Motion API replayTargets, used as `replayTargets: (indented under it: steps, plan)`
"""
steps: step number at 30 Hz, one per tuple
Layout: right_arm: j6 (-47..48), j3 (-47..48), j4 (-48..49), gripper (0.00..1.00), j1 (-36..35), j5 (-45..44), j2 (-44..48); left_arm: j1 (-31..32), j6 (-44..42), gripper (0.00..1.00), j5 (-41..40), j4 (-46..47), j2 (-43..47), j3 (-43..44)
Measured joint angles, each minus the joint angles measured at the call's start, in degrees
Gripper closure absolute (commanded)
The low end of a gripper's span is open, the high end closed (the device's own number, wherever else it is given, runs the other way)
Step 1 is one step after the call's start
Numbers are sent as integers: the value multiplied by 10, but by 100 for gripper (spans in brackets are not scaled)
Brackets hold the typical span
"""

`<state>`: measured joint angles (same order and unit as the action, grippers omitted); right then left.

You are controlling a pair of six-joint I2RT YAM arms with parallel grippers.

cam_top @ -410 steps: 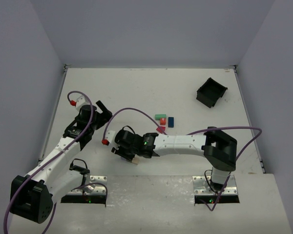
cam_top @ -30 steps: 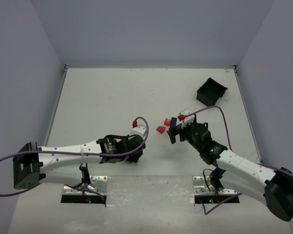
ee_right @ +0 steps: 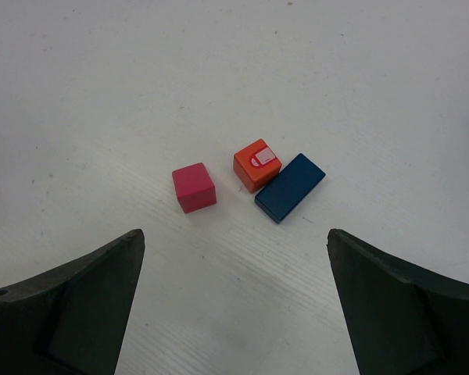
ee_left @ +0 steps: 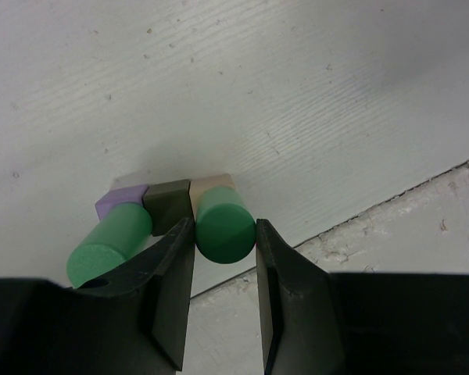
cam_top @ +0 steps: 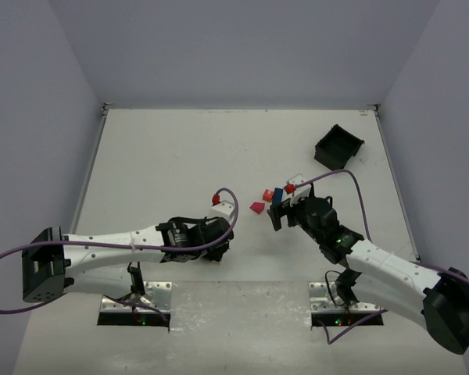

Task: Build the wood block tower

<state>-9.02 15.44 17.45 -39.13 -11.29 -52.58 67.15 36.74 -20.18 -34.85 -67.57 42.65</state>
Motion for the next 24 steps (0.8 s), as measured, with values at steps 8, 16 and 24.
replayTargets:
  steps: [8, 16, 24]
  plan:
    - [0, 0, 0, 1, 0, 0, 0, 1, 4, 61, -1, -9, 0, 0]
    - [0, 0, 0, 1, 0, 3, -1, 4, 6, 58, -1, -28, -2, 0]
    - [0, 0, -4, 1, 0, 12, -7, 9, 5, 42, -1, -34, -2, 0]
